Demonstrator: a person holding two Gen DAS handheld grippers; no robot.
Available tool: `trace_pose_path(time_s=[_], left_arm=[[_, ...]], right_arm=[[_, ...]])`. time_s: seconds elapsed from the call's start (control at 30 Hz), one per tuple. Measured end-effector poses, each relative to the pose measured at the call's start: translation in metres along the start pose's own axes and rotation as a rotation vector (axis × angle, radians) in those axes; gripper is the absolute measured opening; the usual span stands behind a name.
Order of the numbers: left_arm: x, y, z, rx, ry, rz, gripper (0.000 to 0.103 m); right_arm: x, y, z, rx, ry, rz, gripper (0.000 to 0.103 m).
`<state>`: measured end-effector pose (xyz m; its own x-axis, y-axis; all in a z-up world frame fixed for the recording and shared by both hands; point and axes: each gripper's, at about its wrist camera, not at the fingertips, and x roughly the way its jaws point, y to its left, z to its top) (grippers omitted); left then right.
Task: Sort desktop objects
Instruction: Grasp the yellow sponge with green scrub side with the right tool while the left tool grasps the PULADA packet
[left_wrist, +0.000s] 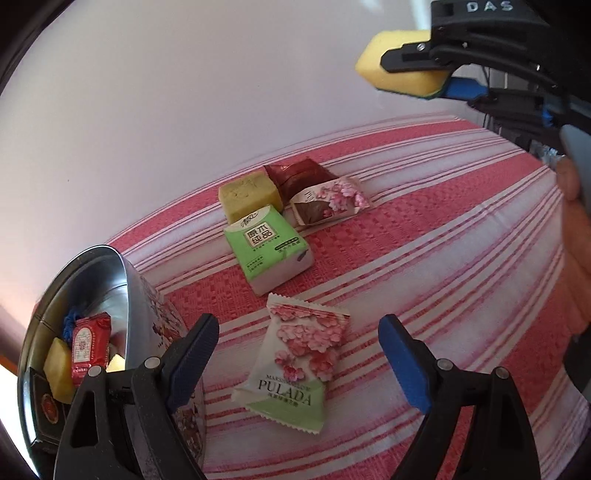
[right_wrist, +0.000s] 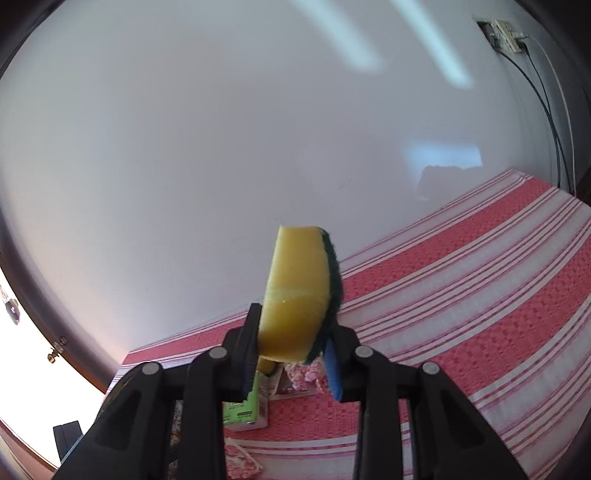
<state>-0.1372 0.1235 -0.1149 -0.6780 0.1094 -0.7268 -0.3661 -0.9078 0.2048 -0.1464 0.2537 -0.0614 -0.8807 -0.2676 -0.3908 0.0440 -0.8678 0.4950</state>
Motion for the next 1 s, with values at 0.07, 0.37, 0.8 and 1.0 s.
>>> trace_pose_path(time_s=[0.07, 0.37, 0.8, 1.0], left_arm=[[0.008, -0.002, 0.001, 0.015, 0.011, 0.022, 0.089], [0.028, -0.014, 0.006, 0.039, 0.052, 0.017, 0.089], [0.028, -0.004, 0.008, -0.119, 0.068, -0.021, 0.085], [0.027, 0.002, 0.007, -0.163, 0.053, -0.121, 0.054]], right_arm=[[0.002, 0.004, -0.002, -0.001, 0.001, 0.008, 0.031], [-0.001, -0.003, -0.006, -0.017, 0.008, 0.008, 0.031], [0.0, -0.005, -0.004, 0.027, 0.025, 0.017, 0.031], [0.0, -0.007, -0.007, 0.035, 0.026, 0.024, 0.031]])
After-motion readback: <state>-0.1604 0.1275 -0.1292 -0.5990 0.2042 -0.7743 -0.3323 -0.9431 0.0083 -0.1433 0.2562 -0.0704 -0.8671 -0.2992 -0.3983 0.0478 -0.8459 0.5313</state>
